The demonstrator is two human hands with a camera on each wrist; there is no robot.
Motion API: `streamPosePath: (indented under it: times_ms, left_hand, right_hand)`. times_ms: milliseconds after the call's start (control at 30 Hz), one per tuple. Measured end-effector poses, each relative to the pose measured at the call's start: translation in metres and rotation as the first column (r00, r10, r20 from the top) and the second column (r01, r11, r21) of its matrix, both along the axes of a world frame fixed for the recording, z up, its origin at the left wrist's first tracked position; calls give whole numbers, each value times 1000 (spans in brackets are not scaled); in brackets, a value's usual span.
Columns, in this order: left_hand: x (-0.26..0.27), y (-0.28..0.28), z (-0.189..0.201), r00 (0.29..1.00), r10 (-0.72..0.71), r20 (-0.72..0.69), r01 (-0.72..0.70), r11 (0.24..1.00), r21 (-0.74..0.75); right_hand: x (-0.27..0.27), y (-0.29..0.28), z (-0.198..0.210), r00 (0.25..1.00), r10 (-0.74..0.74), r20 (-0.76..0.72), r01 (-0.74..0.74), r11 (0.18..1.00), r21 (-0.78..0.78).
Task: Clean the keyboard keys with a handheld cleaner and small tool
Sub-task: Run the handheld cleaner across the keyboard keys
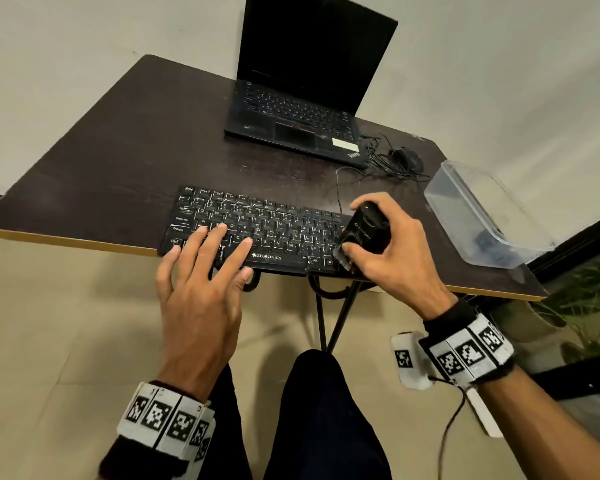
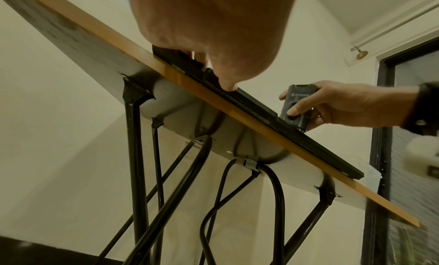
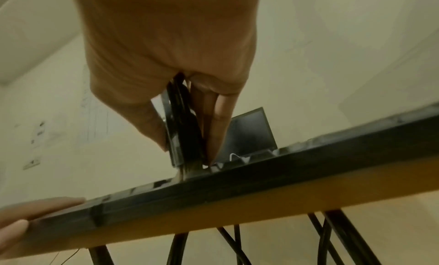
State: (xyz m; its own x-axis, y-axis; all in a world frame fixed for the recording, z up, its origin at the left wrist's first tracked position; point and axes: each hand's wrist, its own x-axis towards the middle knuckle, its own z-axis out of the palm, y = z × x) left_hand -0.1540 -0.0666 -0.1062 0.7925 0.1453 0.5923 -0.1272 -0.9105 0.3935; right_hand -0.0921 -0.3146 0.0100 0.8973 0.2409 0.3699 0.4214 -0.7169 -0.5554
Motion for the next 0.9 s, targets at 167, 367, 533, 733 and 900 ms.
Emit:
streamPosePath:
  times_ms: [167, 367, 533, 733, 900]
  left_hand:
    - [0, 1, -1, 1000, -4, -7, 4, 1000, 0]
    - [0, 1, -2, 1000, -6, 4, 6, 1000, -6]
    - [-1, 3, -1, 1000, -24, 10, 24, 1000, -4]
    - [-1, 3, 0, 1000, -26, -1, 26, 1000, -4]
    - [-1, 2, 1, 1000, -13, -8, 13, 1000, -2]
  right_hand:
    - [-11, 7, -3, 998, 63, -8, -63, 998, -31]
    - [-16, 12, -4, 997, 83, -10, -83, 996, -12]
    - [-7, 8, -6, 1000, -3, 24, 2, 999, 41]
    - [-1, 12, -4, 999, 33, 14, -34, 999, 24]
    - [-12, 20, -4, 986, 168, 2, -168, 984, -52]
